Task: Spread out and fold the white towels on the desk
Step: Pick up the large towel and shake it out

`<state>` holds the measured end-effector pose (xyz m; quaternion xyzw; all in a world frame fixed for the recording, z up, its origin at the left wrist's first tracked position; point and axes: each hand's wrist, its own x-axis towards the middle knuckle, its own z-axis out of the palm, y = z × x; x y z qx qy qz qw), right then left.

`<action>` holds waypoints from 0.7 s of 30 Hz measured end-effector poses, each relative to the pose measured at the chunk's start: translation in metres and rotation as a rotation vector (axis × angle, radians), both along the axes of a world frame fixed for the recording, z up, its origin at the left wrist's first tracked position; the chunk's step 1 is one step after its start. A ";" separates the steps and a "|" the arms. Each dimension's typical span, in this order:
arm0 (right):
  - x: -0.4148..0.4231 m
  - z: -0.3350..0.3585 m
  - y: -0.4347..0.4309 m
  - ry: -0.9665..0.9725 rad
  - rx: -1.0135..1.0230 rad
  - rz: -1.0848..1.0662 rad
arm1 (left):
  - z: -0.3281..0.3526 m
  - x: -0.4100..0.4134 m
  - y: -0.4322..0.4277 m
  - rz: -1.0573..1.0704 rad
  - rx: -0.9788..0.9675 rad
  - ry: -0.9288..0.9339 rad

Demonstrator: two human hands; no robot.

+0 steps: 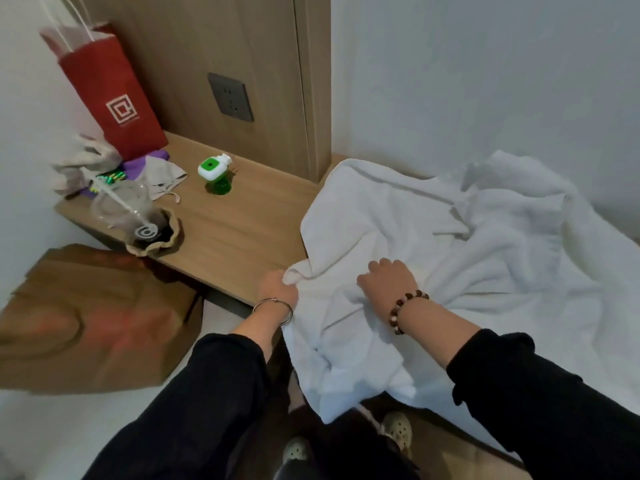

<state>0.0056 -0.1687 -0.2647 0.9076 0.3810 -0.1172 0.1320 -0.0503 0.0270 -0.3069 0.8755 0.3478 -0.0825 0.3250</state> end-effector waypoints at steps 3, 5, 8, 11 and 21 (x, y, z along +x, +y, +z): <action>-0.012 0.008 -0.009 -0.166 0.012 -0.149 | 0.009 -0.004 0.034 0.135 0.022 0.028; -0.014 0.009 -0.042 -0.153 -0.100 -0.324 | 0.012 -0.012 0.065 0.251 0.007 0.091; -0.015 0.004 -0.086 -0.063 -0.307 -0.582 | 0.012 -0.025 0.085 0.221 0.096 0.097; -0.021 -0.003 -0.074 -0.080 -0.180 -0.500 | 0.004 -0.028 0.073 -0.038 0.310 0.005; -0.042 -0.001 -0.062 0.273 -0.115 -0.607 | -0.025 -0.010 -0.023 -1.033 0.277 0.323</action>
